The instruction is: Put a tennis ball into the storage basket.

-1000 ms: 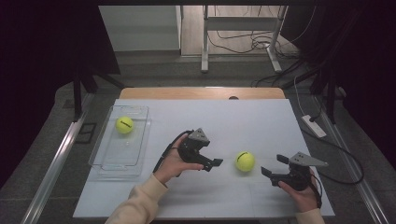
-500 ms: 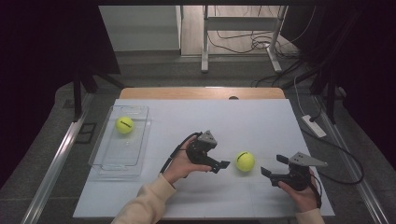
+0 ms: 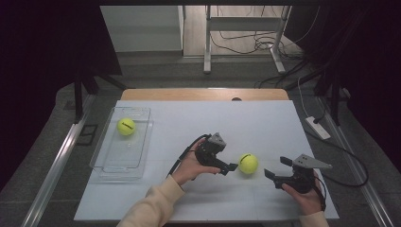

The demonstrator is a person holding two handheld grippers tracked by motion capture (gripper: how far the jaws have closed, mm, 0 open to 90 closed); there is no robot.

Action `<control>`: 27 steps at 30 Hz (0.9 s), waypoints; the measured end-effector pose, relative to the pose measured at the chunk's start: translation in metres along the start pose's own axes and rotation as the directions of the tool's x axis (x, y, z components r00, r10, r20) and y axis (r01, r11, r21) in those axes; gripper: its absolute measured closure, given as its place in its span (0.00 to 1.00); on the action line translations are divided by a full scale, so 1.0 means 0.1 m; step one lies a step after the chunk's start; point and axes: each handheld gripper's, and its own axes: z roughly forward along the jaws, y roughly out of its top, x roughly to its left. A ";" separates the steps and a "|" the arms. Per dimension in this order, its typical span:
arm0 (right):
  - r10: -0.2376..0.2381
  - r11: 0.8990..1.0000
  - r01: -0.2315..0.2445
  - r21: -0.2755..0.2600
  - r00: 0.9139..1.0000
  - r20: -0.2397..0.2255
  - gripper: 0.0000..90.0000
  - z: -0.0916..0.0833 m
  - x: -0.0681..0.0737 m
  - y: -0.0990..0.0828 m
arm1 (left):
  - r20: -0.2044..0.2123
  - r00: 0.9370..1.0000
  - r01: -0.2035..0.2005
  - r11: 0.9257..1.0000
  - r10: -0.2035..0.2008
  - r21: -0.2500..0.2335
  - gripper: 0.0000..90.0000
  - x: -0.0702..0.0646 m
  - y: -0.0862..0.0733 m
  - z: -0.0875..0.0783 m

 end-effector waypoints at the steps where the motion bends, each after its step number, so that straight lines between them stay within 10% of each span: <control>1: -0.001 1.000 0.001 -0.001 1.000 0.000 0.14 0.00 0.00 0.00 | 0.002 1.000 -0.003 1.000 0.003 0.001 0.13 0.00 0.01 0.01; 27: 0.006 1.000 -0.006 0.000 1.000 0.011 0.14 -0.01 -0.02 -0.01 | 0.035 0.999 -0.020 0.999 0.019 0.033 0.13 -0.05 0.11 0.29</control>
